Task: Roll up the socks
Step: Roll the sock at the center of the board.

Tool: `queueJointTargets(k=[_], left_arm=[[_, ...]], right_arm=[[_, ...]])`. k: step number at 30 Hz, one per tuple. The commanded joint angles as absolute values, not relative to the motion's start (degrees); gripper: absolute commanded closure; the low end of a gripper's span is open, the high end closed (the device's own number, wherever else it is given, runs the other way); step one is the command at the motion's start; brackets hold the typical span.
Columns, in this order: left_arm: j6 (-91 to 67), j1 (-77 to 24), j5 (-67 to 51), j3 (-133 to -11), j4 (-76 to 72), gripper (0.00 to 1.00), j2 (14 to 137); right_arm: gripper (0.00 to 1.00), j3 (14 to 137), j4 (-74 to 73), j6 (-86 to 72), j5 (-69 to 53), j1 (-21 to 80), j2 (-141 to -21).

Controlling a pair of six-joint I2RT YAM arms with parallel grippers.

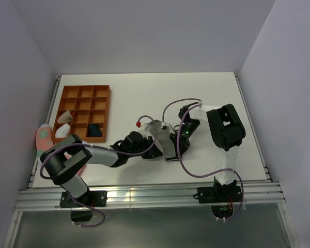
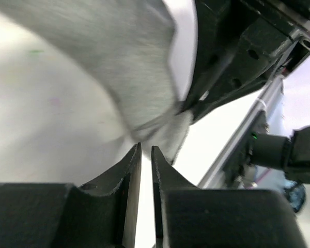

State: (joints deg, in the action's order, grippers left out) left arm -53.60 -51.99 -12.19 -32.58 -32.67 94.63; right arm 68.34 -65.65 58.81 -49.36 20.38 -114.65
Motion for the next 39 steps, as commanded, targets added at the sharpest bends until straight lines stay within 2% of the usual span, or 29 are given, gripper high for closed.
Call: queueJointTargets(k=[1,11,17,20,31,39], left_arm=[[-49.57,-51.33,-6.60,-30.06,-34.10,0.81,90.79],[-38.77,-54.14,-4.22,-27.51,-42.88,0.75,86.75],[-31.73,-56.07,-9.66,-27.42,-50.53,0.64,88.67],[-29.88,-56.07,-14.31,-29.53,-51.06,0.62,91.92],[-29.00,-56.42,-19.07,-32.61,-58.00,0.59,99.75],[-29.00,-58.27,-18.90,-34.10,-58.36,0.60,103.27]], right_arm=[[0.83,69.34,-68.73,57.83,-42.98,19.16,-115.49],[0.83,69.34,-69.17,58.01,-43.42,19.16,-116.36],[0.83,70.31,-69.35,56.87,-43.33,19.07,-117.68],[0.83,70.58,-69.52,56.52,-43.59,19.07,-118.47],[0.83,70.93,-69.96,55.90,-43.59,19.07,-119.35],[0.83,71.28,-70.22,55.72,-43.95,19.07,-119.71]])
